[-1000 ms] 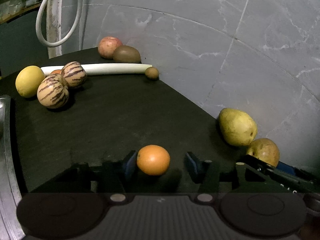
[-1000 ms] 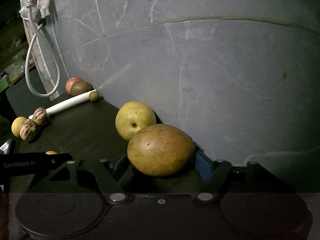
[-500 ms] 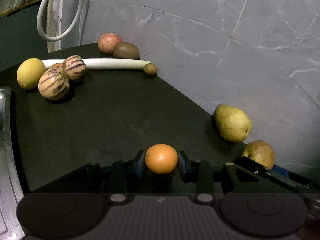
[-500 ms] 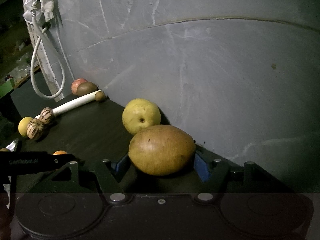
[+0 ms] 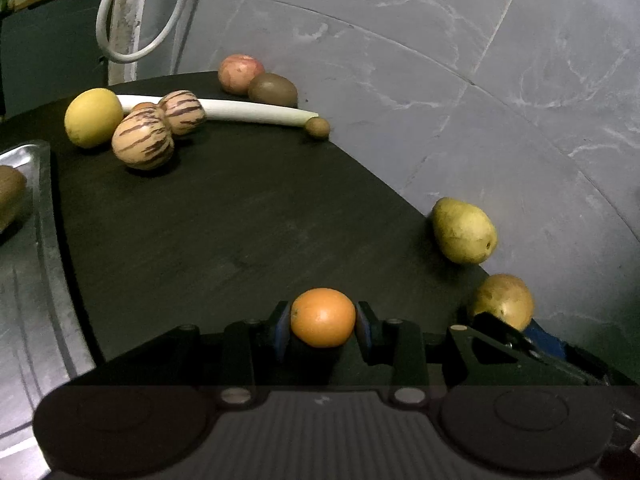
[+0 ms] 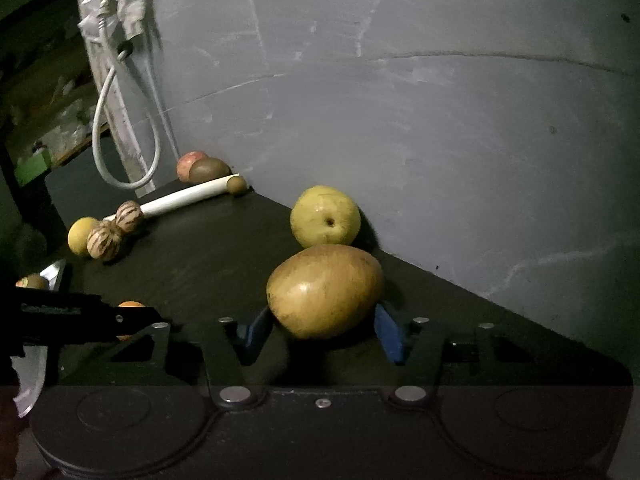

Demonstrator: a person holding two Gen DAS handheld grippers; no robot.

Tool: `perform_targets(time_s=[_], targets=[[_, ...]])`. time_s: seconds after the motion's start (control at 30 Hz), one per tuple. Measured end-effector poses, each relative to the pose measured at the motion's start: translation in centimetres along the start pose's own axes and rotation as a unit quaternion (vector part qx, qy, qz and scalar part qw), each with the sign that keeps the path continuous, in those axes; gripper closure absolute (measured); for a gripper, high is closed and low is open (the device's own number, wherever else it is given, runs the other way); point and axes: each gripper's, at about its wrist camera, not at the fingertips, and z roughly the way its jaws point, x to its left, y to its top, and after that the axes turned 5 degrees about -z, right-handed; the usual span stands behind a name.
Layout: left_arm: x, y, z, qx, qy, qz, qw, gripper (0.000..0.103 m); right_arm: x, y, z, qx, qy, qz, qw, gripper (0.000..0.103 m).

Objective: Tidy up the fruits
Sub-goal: 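Grasp the orange with the left tool while the right tool grasps the large brown pear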

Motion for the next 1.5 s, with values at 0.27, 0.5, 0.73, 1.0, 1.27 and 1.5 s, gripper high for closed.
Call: perform_targets(time_s=[0.27,0.5,0.73,1.0,1.27,1.5], targets=[[0.4,0.0,0.2,-0.002,-0.010,0.000,0.9999,0.066,-0.1,0.6,1.6,0.016,0.005,-0.008,1.000,0.038],[0.2,0.4,0.8,-0.003,-0.013,0.001,0.9999,0.066,-0.5,1.4,3.0,0.016,0.017,-0.013,1.000,0.037],[0.1,0.7,1.0,-0.002,-0.015,0.003,0.9999,0.066,-0.6,1.7,3.5,0.017,0.021,-0.013,1.000,0.036],[0.1,0.8,1.2,-0.002,-0.014,0.002,0.9999,0.066,-0.5,1.8,3.8,0.016,0.015,-0.011,1.000,0.032],[0.1,0.9,1.3,-0.004,-0.015,0.002,0.9999,0.066,-0.8,2.7,4.9,0.019,0.022,-0.025,0.999,0.031],[0.1,1.0,1.2,-0.003,-0.015,-0.001,0.9999,0.066,-0.8,2.6,4.8,0.017,0.027,-0.025,0.999,0.033]])
